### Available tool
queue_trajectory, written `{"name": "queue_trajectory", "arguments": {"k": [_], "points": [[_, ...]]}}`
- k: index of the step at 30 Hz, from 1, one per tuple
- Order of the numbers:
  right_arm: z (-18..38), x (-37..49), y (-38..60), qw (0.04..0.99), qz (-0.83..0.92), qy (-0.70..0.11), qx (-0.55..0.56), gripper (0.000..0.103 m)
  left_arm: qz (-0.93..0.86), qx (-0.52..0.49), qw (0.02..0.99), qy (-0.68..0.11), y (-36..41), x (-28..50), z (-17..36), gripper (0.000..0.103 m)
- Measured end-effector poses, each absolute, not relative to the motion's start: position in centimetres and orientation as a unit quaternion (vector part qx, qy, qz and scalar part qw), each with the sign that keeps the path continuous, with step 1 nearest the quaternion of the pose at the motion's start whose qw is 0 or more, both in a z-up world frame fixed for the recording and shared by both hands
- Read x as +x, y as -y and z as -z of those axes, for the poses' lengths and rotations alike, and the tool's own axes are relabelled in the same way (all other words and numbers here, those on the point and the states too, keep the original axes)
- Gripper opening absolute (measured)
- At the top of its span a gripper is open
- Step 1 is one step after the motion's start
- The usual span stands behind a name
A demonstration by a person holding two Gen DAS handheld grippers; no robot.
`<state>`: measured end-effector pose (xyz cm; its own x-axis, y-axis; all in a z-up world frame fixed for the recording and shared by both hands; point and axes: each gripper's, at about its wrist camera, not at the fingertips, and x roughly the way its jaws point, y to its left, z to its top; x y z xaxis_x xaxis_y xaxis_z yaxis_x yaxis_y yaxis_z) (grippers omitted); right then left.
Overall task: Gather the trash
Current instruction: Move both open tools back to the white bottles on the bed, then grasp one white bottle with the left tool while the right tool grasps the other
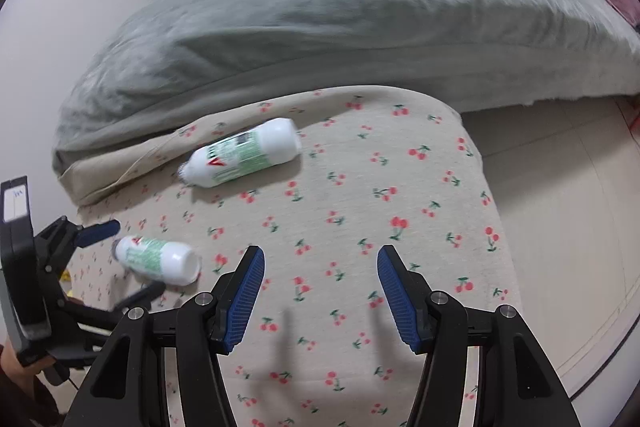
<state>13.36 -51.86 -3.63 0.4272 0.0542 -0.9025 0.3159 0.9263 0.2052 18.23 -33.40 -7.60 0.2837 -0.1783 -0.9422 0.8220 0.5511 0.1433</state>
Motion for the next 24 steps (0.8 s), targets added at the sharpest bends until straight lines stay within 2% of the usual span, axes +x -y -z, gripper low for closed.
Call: {"name": "queue_trajectory", "arguments": {"k": [2,7,10,20,24], "points": [[3.9,13.4,52.4,0.823,0.086,-0.531,0.18,0.06,0.344,0.346,0.719,-0.496,34.3,18.2,8.3,0.084],[4.7,13.9,53.0,0.818,0.097,-0.537,0.185,0.06,0.344,0.337,0.718,-0.502,34.2,18.6,8.8,0.06],[5.0,14.6,52.8,0.816,0.099,-0.54,0.183,0.06,0.33,0.307,0.73,-0.513,33.0,19.3,8.7,0.051],[5.2,18.4,49.9,0.819,0.093,-0.527,0.208,0.06,0.265,0.203,0.764,-0.552,26.7,21.5,7.3,0.04],[5.3,19.9,48.9,0.82,0.09,-0.51,0.246,0.06,0.25,0.161,0.775,-0.558,23.3,21.6,6.0,0.04]]}}
